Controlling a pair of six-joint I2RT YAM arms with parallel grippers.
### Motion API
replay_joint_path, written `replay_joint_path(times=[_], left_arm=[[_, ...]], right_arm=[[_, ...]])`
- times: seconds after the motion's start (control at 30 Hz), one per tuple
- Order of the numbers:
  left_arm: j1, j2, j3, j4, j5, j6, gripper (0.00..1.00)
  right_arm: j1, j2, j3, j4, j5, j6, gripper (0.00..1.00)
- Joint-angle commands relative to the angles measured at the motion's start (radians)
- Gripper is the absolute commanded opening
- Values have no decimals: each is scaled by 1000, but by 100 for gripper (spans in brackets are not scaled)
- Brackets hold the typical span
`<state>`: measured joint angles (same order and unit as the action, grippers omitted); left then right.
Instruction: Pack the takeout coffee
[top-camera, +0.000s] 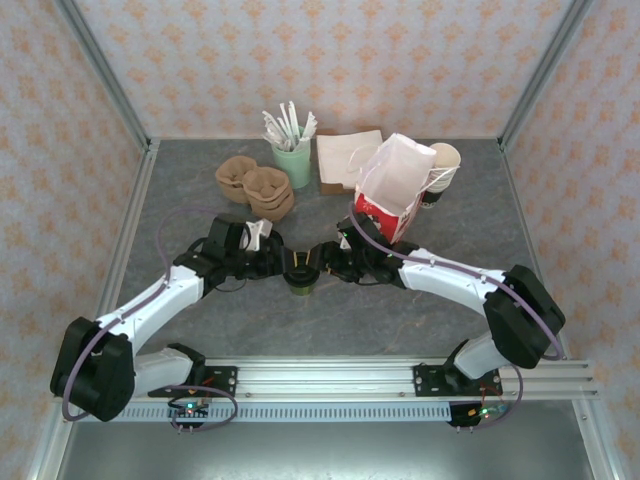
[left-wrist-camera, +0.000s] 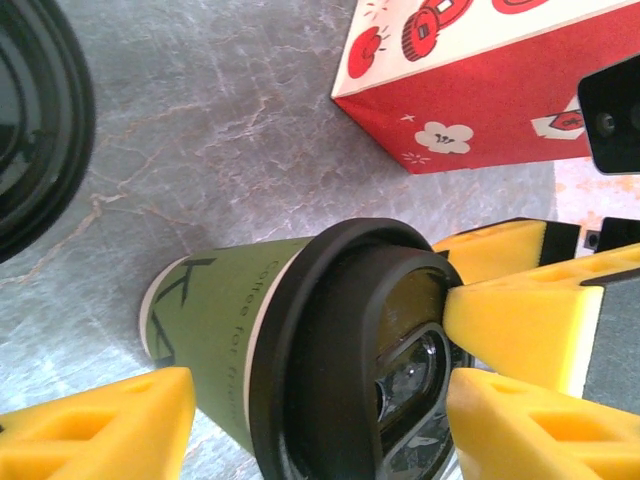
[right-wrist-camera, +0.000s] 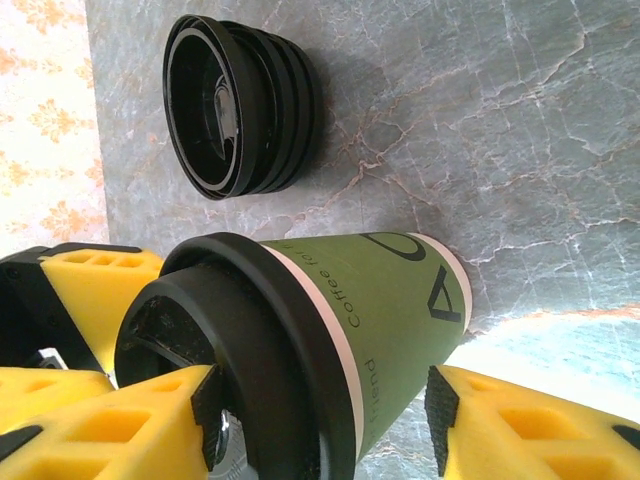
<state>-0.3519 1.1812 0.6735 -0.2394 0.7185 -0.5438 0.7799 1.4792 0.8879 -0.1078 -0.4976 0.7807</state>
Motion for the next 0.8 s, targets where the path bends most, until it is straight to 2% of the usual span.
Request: replay_joint_path(times=[0.0, 0.4, 0.63, 0.77], left_arm=[[-5, -38, 46, -103, -76, 53, 71], [-4, -72, 170, -190, -151, 88, 84], [-2, -52, 206, -184, -159, 86, 84], [6, -40, 252, -221, -258, 84, 82]], right_arm=[[1, -3, 31, -87, 28, -31, 58], [1, -80, 99, -222, 82, -86, 64], [-1, -86, 127, -238, 73, -97, 64], [0, -112, 165, -275, 68, -125, 65]])
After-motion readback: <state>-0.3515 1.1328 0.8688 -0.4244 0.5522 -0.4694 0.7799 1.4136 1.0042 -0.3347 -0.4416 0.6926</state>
